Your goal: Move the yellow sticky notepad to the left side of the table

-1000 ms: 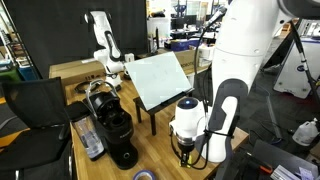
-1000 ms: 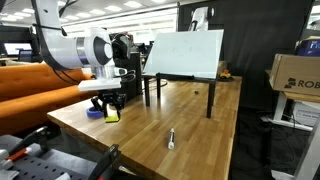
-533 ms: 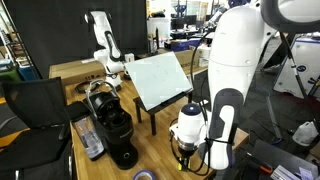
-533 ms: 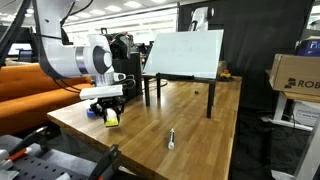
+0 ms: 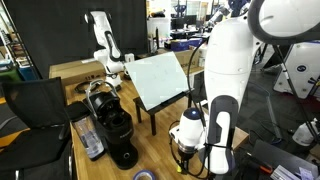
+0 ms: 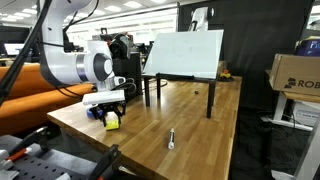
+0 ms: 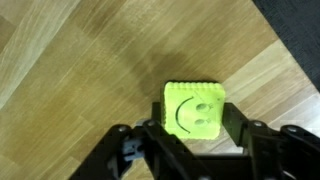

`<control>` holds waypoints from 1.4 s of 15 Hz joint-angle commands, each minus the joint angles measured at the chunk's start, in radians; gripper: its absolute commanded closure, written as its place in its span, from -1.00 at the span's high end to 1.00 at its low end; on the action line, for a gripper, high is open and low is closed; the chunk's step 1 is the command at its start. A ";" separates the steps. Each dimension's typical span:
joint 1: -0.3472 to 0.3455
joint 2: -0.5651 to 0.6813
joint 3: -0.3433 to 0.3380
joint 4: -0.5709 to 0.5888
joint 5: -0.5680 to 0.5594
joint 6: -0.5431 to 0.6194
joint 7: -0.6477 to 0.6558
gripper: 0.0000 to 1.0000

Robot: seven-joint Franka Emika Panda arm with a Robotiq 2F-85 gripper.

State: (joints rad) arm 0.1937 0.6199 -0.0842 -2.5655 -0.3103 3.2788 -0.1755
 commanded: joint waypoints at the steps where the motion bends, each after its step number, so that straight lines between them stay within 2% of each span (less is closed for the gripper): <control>1: 0.008 -0.015 -0.006 -0.003 0.023 0.007 -0.040 0.91; 3: 0.026 -0.052 -0.018 -0.015 0.034 -0.017 -0.032 1.00; 6: 0.016 -0.151 -0.011 -0.040 0.068 -0.083 -0.002 1.00; 8: 0.024 -0.231 -0.031 -0.047 0.100 -0.157 0.021 1.00; 10: 0.071 -0.309 -0.107 -0.040 0.121 -0.258 0.076 1.00; 12: 0.098 -0.382 -0.186 -0.015 0.073 -0.395 0.169 1.00; 13: 0.084 -0.419 -0.202 -0.002 0.037 -0.465 0.221 1.00; 16: -0.007 -0.518 -0.164 0.032 -0.024 -0.643 0.328 1.00; 19: -0.084 -0.592 -0.113 0.068 0.008 -0.818 0.385 1.00; 20: -0.104 -0.565 -0.094 0.055 0.000 -0.734 0.341 1.00; 21: -0.118 -0.585 -0.084 0.061 0.003 -0.776 0.354 1.00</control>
State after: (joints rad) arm 0.1425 0.0344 -0.2355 -2.5051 -0.3042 2.5025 0.1770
